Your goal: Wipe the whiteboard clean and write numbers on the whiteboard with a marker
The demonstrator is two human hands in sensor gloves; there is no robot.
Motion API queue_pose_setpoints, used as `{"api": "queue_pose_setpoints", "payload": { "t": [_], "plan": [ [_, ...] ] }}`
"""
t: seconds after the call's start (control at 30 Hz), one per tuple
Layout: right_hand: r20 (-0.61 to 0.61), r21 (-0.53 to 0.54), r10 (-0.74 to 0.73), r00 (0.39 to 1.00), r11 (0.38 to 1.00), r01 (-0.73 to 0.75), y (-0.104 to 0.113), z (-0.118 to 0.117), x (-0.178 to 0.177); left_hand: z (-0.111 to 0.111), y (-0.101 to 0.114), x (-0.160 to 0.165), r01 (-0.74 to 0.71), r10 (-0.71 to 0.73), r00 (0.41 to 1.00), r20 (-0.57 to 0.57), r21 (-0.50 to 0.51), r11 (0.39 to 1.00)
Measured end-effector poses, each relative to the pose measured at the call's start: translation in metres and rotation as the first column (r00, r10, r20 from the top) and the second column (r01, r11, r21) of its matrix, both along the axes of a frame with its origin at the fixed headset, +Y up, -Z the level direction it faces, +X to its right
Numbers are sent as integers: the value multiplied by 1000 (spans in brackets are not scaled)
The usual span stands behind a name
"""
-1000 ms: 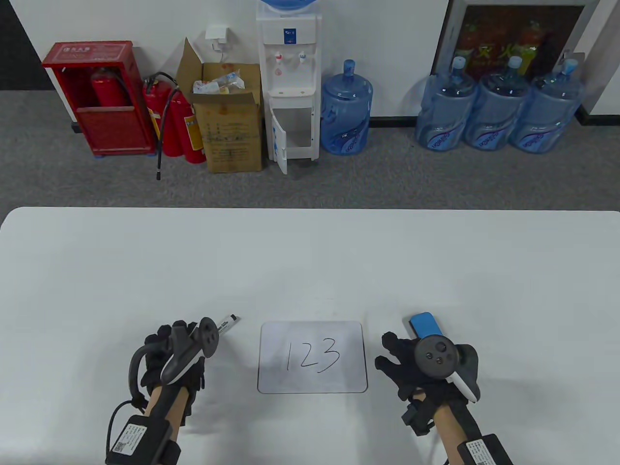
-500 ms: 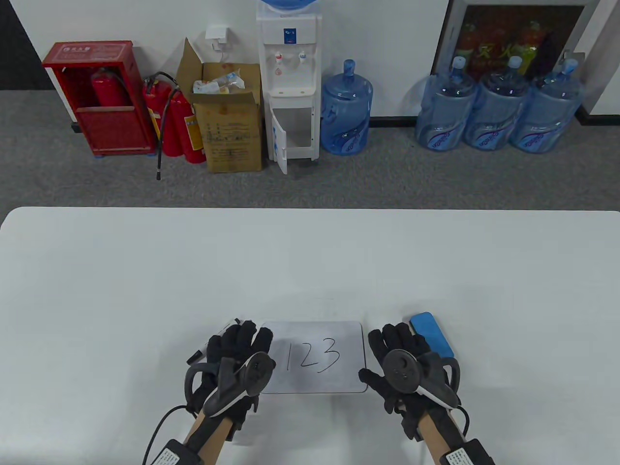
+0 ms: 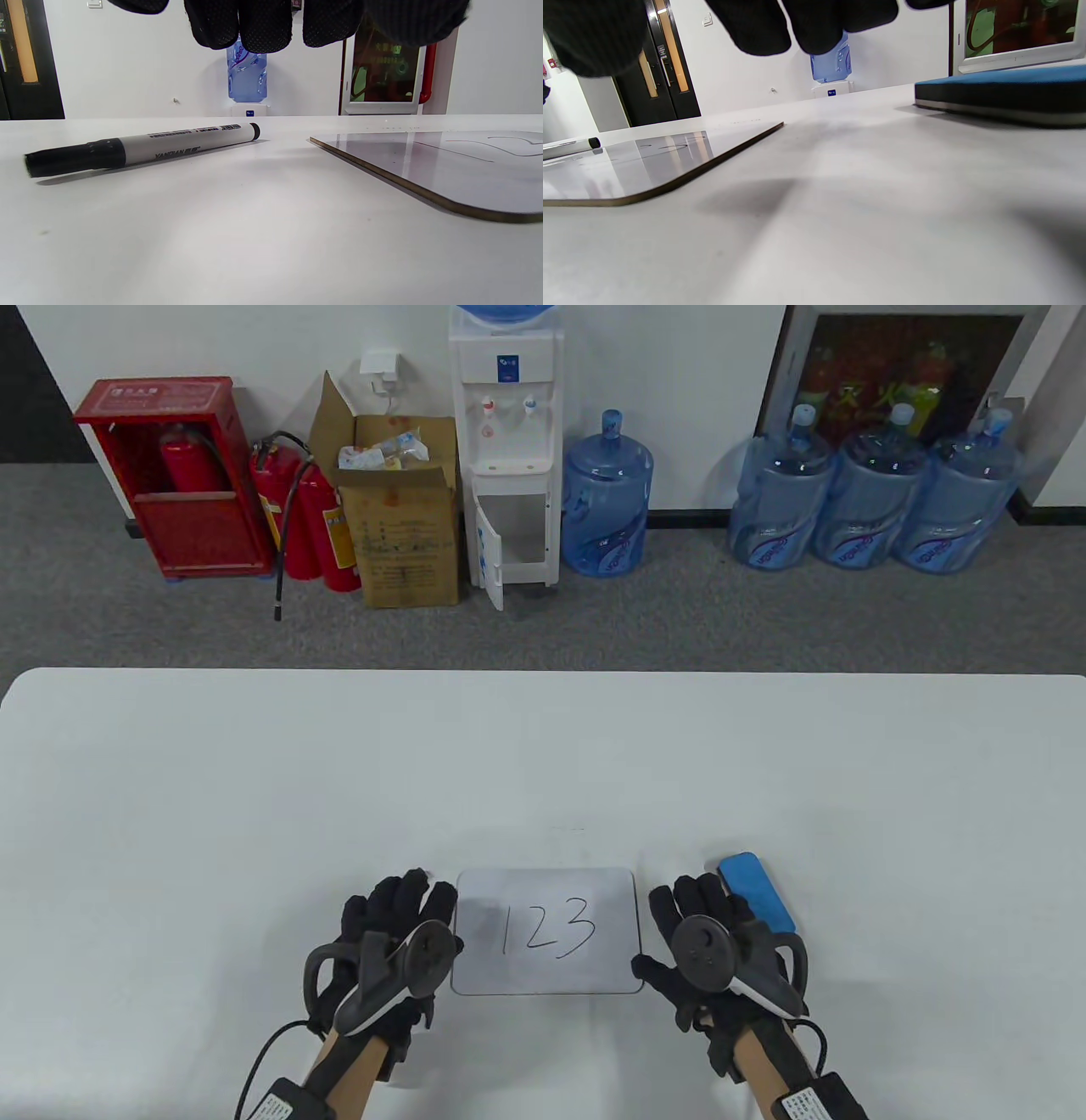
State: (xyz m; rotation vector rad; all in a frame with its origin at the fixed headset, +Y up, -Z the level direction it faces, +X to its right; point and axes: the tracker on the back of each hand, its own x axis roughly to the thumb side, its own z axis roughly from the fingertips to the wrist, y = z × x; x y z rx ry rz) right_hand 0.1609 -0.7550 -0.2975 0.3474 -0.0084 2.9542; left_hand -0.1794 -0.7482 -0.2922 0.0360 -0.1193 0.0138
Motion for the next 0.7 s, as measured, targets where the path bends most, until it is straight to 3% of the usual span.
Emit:
{"api": "queue_pose_setpoints", "payload": {
  "t": [0.7],
  "plan": [
    [2, -22, -9, 1000, 1000, 9, 2, 2, 2, 1, -1, -8, -20, 20, 1000, -13, -37, 999]
  ]
}}
